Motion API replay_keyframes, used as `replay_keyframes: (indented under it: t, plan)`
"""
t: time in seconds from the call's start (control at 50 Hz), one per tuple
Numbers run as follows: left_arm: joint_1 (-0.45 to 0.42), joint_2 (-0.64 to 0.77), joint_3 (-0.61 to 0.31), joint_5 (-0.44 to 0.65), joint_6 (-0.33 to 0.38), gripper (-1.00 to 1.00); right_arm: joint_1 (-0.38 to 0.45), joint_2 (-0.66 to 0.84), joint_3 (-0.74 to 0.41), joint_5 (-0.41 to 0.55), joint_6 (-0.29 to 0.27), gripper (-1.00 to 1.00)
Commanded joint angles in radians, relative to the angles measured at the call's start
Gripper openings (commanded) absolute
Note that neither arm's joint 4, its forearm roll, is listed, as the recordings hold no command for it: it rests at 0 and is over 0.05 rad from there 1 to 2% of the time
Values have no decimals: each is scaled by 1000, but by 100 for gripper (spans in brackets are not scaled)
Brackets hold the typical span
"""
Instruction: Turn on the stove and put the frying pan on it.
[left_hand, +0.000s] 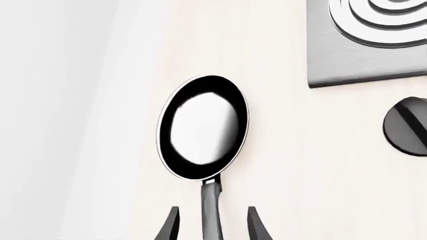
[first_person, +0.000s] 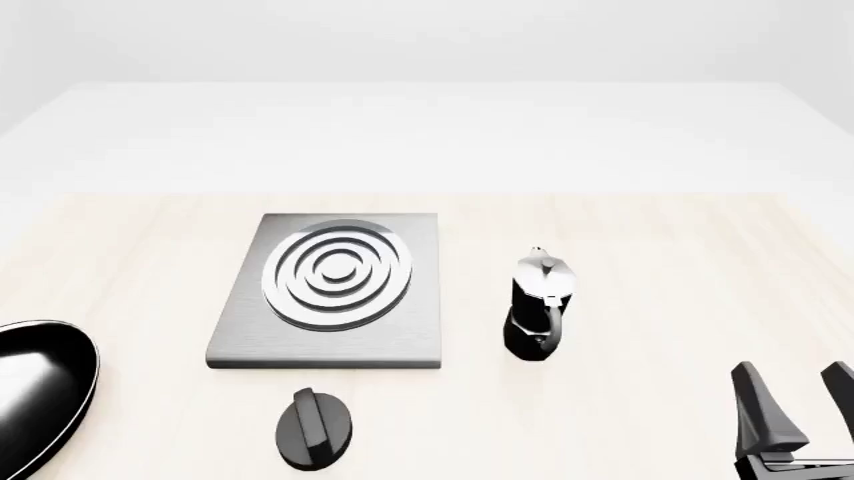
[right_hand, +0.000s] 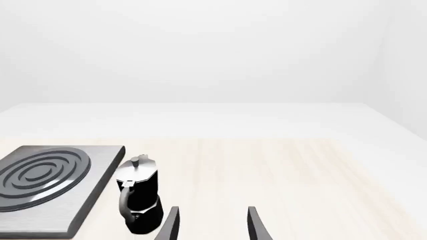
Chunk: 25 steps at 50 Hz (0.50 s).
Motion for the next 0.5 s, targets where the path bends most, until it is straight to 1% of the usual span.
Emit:
replay_keyframes:
  t: [0.02,0.18,0.5]
  plan:
    - [-7,-9,81,-35,-7,100,0,0,0,0,0,100]
    - [-9,-2,143,-79,-13,100,0,-1,0,0,0,100]
    - [43,30,179,-139,-20,100,0,-1,0,0,0,100]
